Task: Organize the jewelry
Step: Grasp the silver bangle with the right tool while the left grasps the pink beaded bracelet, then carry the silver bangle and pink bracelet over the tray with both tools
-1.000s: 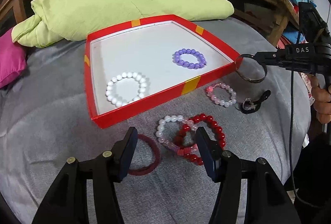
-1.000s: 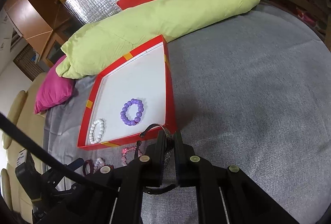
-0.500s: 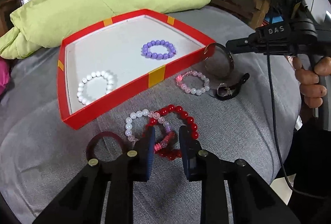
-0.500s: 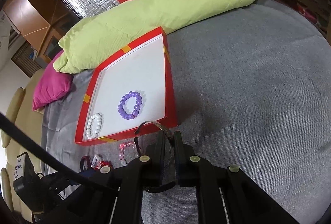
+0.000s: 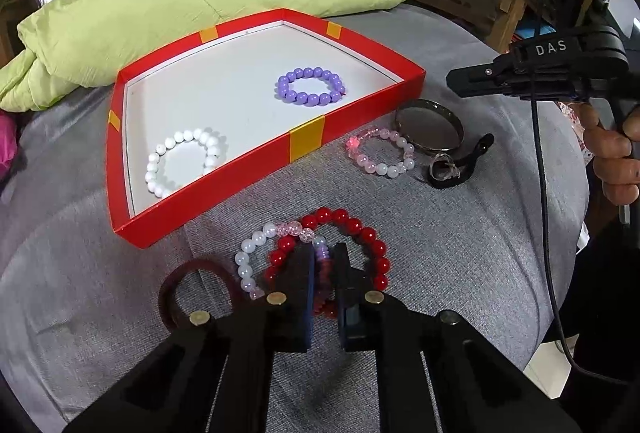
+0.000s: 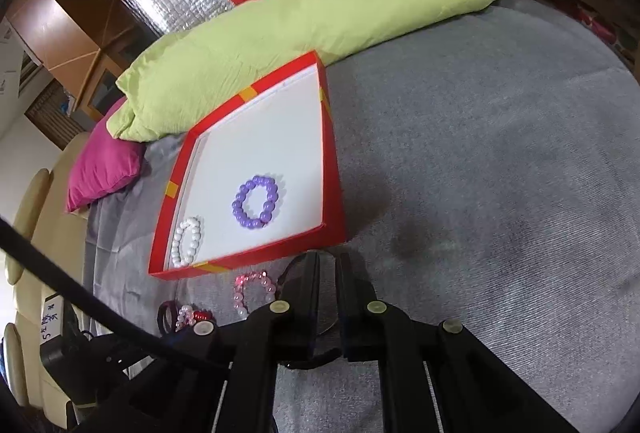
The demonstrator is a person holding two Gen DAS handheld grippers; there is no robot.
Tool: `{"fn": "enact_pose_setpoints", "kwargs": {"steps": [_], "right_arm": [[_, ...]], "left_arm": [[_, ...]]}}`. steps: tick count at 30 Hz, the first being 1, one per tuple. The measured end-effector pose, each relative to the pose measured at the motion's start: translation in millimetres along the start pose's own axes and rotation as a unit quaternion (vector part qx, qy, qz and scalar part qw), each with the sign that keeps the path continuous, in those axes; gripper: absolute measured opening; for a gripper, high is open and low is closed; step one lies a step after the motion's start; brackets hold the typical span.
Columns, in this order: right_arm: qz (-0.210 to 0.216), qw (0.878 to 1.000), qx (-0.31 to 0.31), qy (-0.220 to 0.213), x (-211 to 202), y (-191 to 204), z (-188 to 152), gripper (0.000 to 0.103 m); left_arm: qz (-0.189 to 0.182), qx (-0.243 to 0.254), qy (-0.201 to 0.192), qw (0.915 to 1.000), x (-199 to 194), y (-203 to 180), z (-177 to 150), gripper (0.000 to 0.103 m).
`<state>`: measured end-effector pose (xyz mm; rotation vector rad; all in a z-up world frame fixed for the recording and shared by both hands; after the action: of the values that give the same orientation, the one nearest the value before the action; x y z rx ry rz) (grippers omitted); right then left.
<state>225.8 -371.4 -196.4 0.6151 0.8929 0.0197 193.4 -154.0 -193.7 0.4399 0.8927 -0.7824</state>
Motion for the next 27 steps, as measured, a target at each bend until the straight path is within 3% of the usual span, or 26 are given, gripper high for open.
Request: {"fn": "enact_pose_setpoints", "kwargs": {"steps": [6,11,13,17,21,27], "right_arm": [[-0.006,1.000,0.015,0.018,2.8,-5.6,-1.1,0.012],[-0.007,0.999,-0.020,0.025,4.6,5.6,-5.6,0.050],[-0.011,0.998,-0.048,0.028,5.7,12.5,-9.4,0.057],[-0.026,0.991,-0.121,0.041,12.3,27.0,-22.0,0.061],[-0.069,0.980,-0.181,0.040,20.1,35.1,-33.5,0.061],[-0.115,0.970,-0.211,0.034,30.7,37.3,-39.4,0.061]], "left_arm": [[-0.002,-0.010,-0.017,0.9998,-8.6,3.4,3.3,0.007],[-0.015,-0.032,-0.058,0.9977,-30.0,12.7,12.8,0.007],[-0.023,-0.043,-0.081,0.9955,-40.3,18.2,18.1,0.007],[-0.026,-0.071,-0.118,0.9902,-58.7,33.9,24.9,0.007],[-0.014,-0.095,-0.129,0.9869,-66.0,49.1,25.8,0.007],[-0.003,-0.109,-0.136,0.9847,-68.0,55.9,25.1,0.007]]}}
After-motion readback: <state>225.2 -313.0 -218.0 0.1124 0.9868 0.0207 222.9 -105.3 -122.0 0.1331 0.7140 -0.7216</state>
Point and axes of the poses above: each gripper's, at about its wrist camera, not at the fingertips, and x roughly the way its jaws point, y to its left, z to its top, the point moved 6 cm from there along x, roughly the way its jaws point, and after that the axes turned 2 degrees about x, right-handed, at the moved point
